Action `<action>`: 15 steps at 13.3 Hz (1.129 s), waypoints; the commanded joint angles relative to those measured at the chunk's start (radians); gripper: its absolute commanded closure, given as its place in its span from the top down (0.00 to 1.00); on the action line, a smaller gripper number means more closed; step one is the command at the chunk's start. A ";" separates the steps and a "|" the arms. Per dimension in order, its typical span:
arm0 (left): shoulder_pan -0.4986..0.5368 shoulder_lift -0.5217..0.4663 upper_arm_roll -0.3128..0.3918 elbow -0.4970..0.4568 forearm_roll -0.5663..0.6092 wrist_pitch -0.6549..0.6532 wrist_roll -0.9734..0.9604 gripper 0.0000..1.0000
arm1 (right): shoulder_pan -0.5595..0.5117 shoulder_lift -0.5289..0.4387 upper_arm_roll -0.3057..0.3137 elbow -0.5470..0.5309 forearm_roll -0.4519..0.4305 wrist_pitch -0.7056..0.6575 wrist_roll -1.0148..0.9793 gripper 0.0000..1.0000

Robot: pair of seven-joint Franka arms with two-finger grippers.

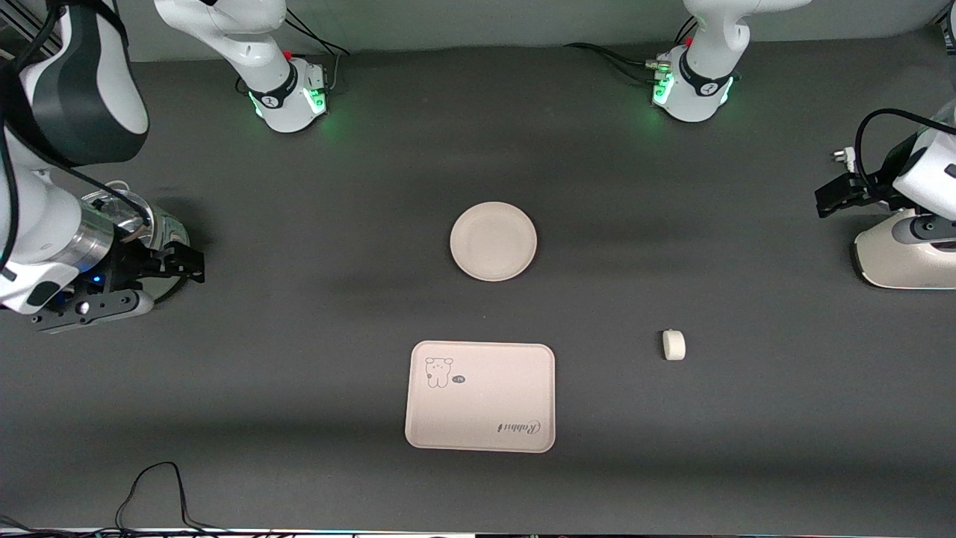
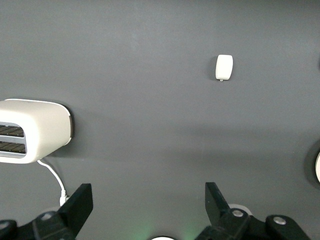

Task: Place bun in plate and plate on tray
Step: 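Move the left gripper toward the white bun while the right gripper approaches the plate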

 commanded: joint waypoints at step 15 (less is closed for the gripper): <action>-0.084 0.105 -0.015 0.171 -0.017 -0.073 -0.045 1.00 | 0.026 -0.007 0.092 0.000 0.115 -0.116 0.372 1.00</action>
